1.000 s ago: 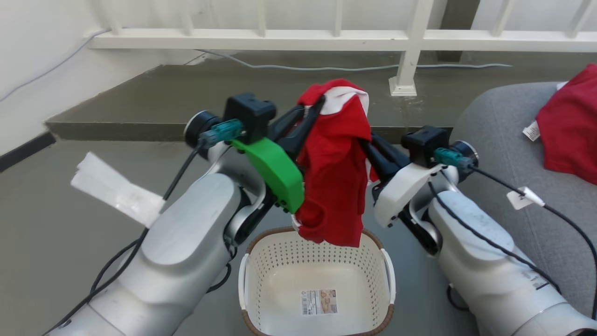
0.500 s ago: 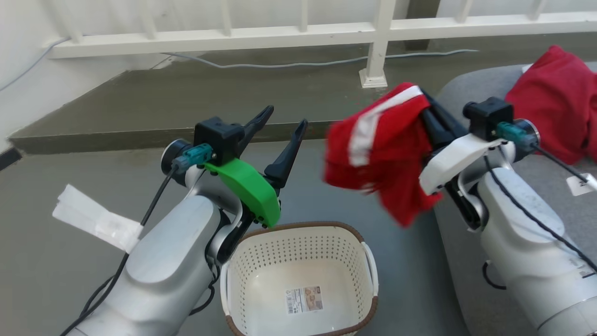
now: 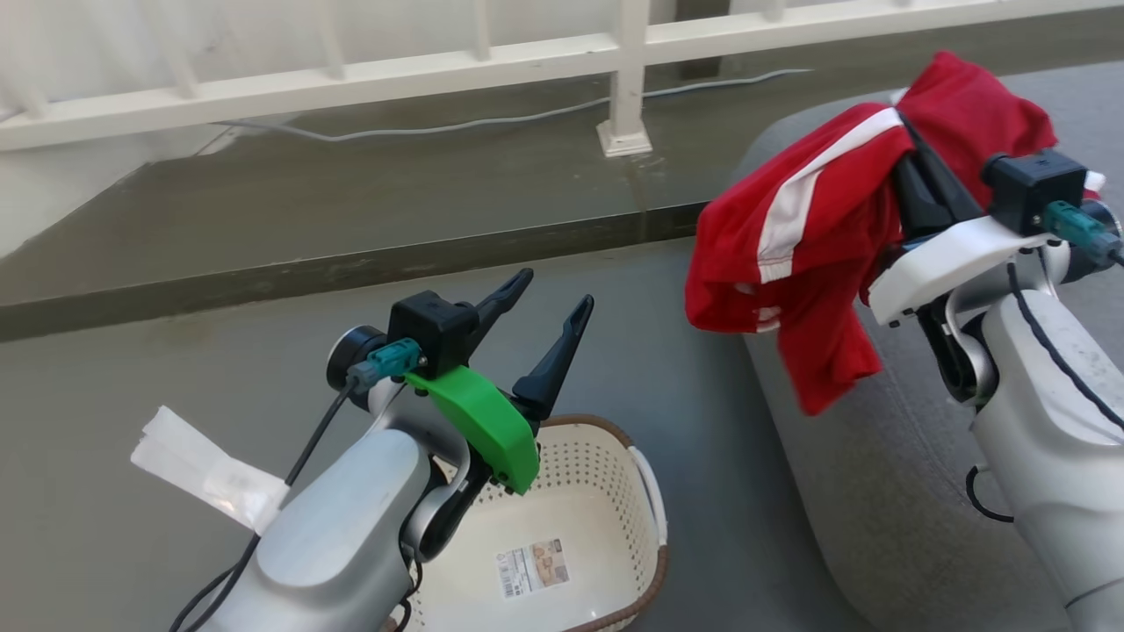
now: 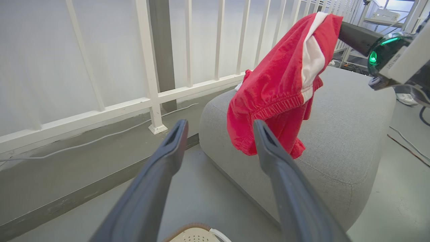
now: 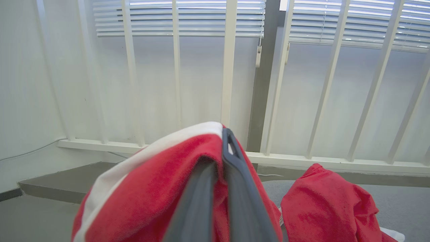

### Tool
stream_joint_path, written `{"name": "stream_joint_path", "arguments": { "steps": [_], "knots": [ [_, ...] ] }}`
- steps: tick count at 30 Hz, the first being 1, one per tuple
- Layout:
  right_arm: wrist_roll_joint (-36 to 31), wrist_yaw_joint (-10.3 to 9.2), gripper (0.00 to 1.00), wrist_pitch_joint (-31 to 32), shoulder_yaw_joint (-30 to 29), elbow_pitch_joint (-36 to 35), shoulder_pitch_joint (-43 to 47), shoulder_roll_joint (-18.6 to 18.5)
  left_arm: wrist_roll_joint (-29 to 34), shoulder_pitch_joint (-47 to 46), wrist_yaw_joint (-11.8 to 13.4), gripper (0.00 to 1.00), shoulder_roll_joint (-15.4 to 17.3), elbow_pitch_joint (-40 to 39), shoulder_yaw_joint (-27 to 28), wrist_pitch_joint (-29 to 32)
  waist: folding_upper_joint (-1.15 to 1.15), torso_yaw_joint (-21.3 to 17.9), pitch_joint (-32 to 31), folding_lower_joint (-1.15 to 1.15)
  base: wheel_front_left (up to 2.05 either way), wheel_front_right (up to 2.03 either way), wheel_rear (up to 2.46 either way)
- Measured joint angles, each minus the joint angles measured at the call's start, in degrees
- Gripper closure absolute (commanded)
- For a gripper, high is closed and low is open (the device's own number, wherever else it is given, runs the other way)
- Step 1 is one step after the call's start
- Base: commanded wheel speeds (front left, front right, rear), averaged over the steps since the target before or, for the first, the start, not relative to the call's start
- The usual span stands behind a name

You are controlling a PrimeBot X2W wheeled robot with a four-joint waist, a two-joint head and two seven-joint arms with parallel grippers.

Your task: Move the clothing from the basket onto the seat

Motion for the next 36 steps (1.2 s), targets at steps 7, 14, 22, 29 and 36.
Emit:
{"name": "stream_joint_path", "arguments": {
  "steps": [7, 14, 22, 29, 36],
  "knots": [
    [0.0, -0.92, 1.0, 0.0, -2.0, -2.5, 2.1, -0.8, 0.0, 1.0, -0.4, 0.0, -0.4, -1.0, -1.2, -0.5, 0.0, -3.6, 0.1, 0.0, 0.0, 0.0, 0.0],
    [0.0, -1.44, 1.0, 0.0, -4.1, -4.3, 4.4, -2.3, 0.2, 1.9, -0.5, 0.0, -1.1, -2.2, -1.9, -1.1, 0.0, -8.1, 0.4, 0.0, 0.0, 0.0, 0.0],
    [0.3, -1.9, 1.0, 0.0, -6.6, -6.7, 5.6, -4.2, 0.5, 2.2, -0.4, 0.0, -1.4, -3.5, -3.0, -1.1, 0.0, -12.9, 1.4, 0.0, 0.0, 0.0, 0.0],
    [0.4, -1.94, 1.0, 0.0, -9.0, -9.4, 5.9, -5.5, 0.9, 2.2, -0.4, 0.0, -1.6, -4.1, -3.6, -1.0, 0.0, -15.7, 3.4, 0.0, 0.0, 0.0, 0.0],
    [1.5, -2.35, 1.0, 0.0, -10.7, -11.3, 6.8, -5.4, 2.7, 2.1, -0.4, 0.0, -1.7, -5.2, -4.8, -0.1, 0.0, -16.8, 6.5, 0.0, 0.0, 0.0, 0.0]
  ]
}}
